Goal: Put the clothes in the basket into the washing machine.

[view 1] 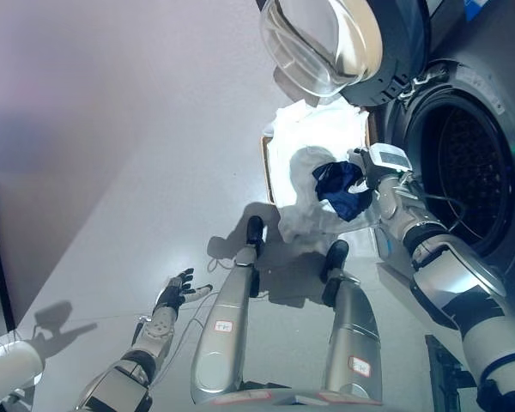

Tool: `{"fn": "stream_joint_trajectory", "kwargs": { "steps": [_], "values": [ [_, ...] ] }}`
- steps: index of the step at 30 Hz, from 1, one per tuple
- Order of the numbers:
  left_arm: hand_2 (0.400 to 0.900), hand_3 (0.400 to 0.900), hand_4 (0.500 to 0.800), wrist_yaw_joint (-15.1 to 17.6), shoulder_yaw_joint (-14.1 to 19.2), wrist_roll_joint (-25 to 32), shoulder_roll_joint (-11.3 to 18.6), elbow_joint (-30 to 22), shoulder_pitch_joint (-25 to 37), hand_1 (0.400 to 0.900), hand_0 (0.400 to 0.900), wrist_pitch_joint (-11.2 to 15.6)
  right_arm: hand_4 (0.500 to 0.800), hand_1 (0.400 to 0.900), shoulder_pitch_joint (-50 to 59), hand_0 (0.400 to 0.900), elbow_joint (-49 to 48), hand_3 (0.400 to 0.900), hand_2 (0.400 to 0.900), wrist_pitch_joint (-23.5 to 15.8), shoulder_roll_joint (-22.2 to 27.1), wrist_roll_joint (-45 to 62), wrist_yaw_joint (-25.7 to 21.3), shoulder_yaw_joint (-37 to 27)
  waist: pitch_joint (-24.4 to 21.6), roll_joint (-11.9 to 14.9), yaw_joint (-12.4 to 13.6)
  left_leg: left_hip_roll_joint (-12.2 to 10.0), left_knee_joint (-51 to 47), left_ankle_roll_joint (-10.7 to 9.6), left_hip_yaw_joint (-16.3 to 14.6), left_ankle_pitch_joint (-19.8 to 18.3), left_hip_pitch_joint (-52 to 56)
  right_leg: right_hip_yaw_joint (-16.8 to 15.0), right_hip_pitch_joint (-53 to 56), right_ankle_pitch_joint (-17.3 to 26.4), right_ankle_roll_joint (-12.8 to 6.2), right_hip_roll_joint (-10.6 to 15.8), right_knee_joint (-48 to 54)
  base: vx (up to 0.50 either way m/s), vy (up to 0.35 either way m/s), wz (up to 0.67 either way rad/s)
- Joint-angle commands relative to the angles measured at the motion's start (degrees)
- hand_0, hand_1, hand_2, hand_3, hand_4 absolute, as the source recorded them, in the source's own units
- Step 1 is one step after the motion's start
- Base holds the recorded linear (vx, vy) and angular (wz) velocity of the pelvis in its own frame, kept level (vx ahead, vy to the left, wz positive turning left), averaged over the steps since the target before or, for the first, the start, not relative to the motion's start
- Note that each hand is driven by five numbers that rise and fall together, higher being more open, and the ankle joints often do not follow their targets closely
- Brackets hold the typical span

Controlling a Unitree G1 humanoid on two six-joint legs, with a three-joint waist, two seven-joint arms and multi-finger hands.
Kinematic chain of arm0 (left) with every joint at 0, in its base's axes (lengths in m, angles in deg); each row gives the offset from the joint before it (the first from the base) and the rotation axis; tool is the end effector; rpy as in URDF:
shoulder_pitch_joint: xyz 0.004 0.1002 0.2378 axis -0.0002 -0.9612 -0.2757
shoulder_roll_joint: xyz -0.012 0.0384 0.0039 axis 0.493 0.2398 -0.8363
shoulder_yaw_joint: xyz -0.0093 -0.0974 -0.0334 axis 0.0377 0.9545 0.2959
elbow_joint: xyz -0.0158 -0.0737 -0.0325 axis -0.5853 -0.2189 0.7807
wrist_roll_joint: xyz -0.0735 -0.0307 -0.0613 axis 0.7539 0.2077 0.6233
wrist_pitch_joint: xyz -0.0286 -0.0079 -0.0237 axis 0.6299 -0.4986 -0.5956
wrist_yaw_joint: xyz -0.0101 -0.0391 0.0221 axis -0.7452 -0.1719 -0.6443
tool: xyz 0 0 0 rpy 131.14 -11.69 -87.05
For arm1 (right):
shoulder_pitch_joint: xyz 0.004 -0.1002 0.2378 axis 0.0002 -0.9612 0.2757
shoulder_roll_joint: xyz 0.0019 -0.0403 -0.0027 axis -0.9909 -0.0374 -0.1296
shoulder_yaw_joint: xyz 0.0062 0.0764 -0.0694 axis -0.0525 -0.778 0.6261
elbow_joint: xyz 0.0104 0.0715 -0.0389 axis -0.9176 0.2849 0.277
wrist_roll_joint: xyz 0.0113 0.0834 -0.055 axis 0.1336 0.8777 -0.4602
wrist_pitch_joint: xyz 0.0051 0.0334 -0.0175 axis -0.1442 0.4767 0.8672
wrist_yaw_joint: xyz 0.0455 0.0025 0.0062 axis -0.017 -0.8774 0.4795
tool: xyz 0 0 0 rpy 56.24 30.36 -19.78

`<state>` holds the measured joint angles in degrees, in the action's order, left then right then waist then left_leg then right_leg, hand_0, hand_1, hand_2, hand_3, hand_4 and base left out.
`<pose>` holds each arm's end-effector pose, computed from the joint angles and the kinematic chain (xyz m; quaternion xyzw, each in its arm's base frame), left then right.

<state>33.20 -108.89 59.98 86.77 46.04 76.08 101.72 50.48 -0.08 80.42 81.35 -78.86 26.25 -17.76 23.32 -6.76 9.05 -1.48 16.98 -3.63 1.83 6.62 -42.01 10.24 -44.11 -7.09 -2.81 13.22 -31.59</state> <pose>0.1734 0.2032 -0.0819 0.1661 0.3517 0.0282 0.9208 0.3405 -0.2471 0.1067 -0.6500 0.0835 -0.0711 0.7520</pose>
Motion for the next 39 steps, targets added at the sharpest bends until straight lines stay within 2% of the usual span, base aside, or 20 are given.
{"fn": "stream_joint_trajectory", "kwargs": {
  "steps": [1,5,9,21,23,33,39],
  "values": [
    [0.9,0.9,0.8,2.09,-0.83,2.77,0.13,1.08,-3.05,0.9,0.9,0.44,0.8,0.9,2.48,0.9,-0.04,0.9,0.9,-0.6,3.13,-0.77,-2.99,2.95,-1.18,-3.36,-0.27,0.75,3.94,-1.56,0.42,-0.58,-6.51,-3.34,-1.93,-0.2,-1.49,0.82,-5.61,-0.02,0.01,0.12],
    [0.9,0.9,0.8,2.04,-0.92,3.32,-0.19,0.84,-2.48,0.9,0.9,0.35,0.8,0.9,1.81,0.9,0.28,0.9,0.9,-0.9,3.31,0.24,-2.92,2.66,-0.24,-3.68,-0.63,1.77,11.76,-1.26,0.92,-3.21,-11.97,-4.43,-7.02,-3.54,-0.39,2.06,-13.79,-0.02,-0.011,0.14],
    [0.9,0.9,0.8,2.34,-1.33,3.59,0.08,0.74,-1.89,0.9,0.9,0.71,0.8,0.9,-0.03,0.9,0.15,0.9,0.9,-1.27,2.94,1.51,-3.52,2.63,-0.07,-3.44,-0.7,2.49,16.36,-1.21,1.51,-4.7,-16.42,-4.03,-10.76,-5.07,0.18,2.54,-18.13,-0.02,-0.055,0.22],
    [0.9,0.9,0.8,2.87,-2.34,3.79,0.36,1.28,1.04,0.9,0.9,0.45,0.8,0.9,-0.73,0.9,5.93,0.9,0.9,-0.79,1.01,3.44,-4.0,3.34,-1.68,-0.62,0.99,4.9,25.49,-0.81,3.16,-7.15,-27.6,-4.35,-20.38,-7.88,2.38,3.09,-25.24,-0.02,-0.008,0.12],
    [0.9,0.9,0.8,3.02,-2.31,3.76,0.07,1.34,1.61,0.9,0.9,0.27,0.5,0.4,-0.25,0.4,7.2,0.4,0.4,-0.52,2.06,3.93,-4.46,2.45,-2.25,-0.66,1.45,5.51,26.46,-0.64,3.19,-7.35,-28.9,-4.39,-21.58,-8.24,2.64,3.59,-26.21,-0.02,0.029,0.11],
    [0.9,0.9,0.8,4.84,-3.4,2.34,-0.12,0.35,1.88,0.9,0.9,1.09,0.5,0.4,-0.37,0.4,9.27,0.4,0.4,0.29,4.03,3.72,-7.3,-0.45,-3.78,-1.51,2.75,6.15,24.78,-0.25,2.82,-6.64,-28.52,-5.38,-21.9,-7.95,2.9,4.06,-25.62,0.01,0.039,0.02],
    [0.9,0.9,0.8,5.05,-3.52,1.9,-0.25,0.2,0.52,0.9,0.9,1.57,0.5,0.4,-1.69,0.4,8.36,0.4,0.4,-0.2,4.25,6.19,-7.99,-3.64,-4.56,-2.11,3.03,4.93,17.26,-0.08,2.49,-4.3,-21.78,-4.25,-15.85,-5.8,1.83,3.1,-19.64,0.05,0.023,-0.13]
  ]
}}
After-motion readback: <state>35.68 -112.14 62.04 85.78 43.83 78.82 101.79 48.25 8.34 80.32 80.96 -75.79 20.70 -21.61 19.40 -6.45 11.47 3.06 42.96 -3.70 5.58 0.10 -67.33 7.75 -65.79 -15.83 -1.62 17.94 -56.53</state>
